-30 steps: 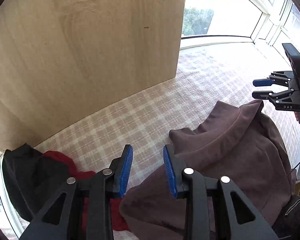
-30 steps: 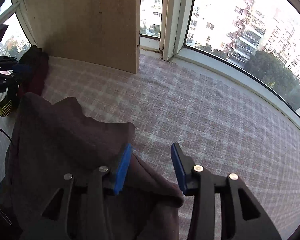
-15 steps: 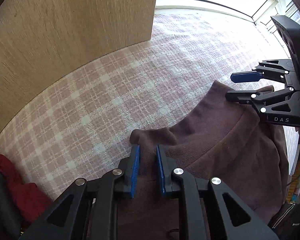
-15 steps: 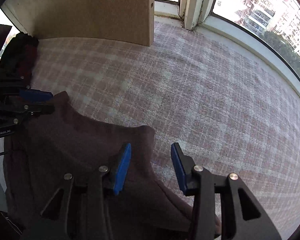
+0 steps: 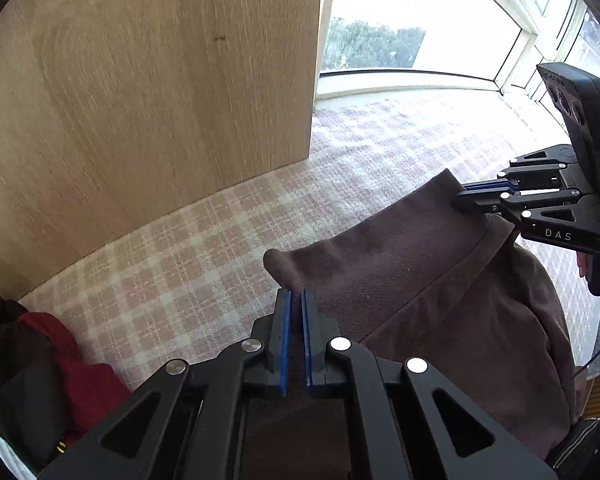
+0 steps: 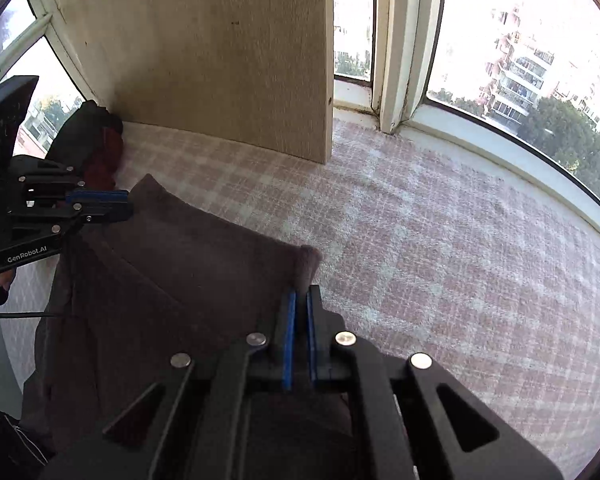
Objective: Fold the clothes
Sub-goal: 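Lower the sweatshirt onto the platform and open both grippers, then grasp the sweatshirt sleeve cuffs with both grippers and pull them outward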
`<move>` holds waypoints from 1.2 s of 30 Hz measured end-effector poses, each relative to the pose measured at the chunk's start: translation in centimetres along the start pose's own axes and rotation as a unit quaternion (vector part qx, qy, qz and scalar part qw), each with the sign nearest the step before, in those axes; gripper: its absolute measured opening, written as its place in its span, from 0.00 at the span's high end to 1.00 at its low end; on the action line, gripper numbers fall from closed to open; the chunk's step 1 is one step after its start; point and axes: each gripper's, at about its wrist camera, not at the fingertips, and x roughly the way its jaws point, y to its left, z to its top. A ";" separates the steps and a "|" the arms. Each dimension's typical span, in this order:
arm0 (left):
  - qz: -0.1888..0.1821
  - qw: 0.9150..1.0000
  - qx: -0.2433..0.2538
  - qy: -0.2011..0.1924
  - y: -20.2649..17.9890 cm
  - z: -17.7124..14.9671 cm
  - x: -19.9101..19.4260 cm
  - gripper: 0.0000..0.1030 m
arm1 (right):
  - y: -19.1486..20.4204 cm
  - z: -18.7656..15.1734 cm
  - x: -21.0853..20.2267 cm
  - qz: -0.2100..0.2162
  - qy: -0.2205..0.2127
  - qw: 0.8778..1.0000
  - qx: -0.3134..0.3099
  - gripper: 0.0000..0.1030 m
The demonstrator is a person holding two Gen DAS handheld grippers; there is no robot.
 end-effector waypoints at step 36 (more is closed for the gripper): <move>0.019 0.991 -0.134 -0.002 10.9 -9.5 -4.6 0.67 | 2.4 -14.5 -10.1 -0.033 -0.036 0.995 0.090 0.55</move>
